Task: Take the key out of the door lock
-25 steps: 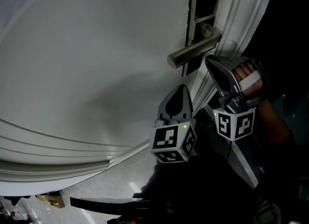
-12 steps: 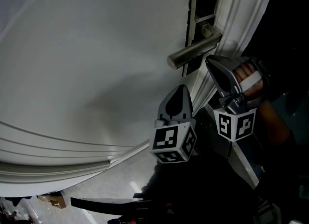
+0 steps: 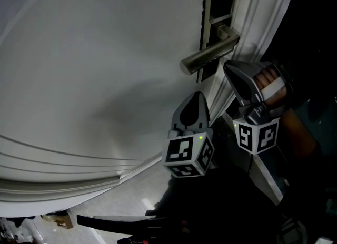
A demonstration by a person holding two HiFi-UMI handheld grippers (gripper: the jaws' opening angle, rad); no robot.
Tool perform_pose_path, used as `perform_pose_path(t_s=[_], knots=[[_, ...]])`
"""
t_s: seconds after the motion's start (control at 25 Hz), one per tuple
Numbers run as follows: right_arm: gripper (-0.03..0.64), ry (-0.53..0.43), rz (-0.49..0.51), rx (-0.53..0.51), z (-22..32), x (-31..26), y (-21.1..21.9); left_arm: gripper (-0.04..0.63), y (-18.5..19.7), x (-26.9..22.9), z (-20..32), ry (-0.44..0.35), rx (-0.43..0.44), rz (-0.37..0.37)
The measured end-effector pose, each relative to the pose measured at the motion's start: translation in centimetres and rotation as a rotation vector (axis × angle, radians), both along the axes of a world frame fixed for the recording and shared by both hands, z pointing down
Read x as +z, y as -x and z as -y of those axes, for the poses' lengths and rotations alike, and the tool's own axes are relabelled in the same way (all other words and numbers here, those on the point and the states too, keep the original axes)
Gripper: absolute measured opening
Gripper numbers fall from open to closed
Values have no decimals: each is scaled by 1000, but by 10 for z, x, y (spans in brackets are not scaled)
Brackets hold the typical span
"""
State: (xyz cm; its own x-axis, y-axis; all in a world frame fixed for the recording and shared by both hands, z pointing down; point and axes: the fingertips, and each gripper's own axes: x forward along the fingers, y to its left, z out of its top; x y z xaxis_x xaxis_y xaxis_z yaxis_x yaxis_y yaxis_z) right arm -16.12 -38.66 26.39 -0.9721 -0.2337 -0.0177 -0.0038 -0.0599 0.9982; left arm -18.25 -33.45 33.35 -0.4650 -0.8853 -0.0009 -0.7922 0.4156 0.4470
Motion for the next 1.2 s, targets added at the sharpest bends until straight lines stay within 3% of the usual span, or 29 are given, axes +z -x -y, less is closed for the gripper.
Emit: perform_pose_path(t_s=[1.2], knots=[[12, 2, -1, 3, 2, 2, -1, 0, -1, 2, 0, -1, -5, -7]])
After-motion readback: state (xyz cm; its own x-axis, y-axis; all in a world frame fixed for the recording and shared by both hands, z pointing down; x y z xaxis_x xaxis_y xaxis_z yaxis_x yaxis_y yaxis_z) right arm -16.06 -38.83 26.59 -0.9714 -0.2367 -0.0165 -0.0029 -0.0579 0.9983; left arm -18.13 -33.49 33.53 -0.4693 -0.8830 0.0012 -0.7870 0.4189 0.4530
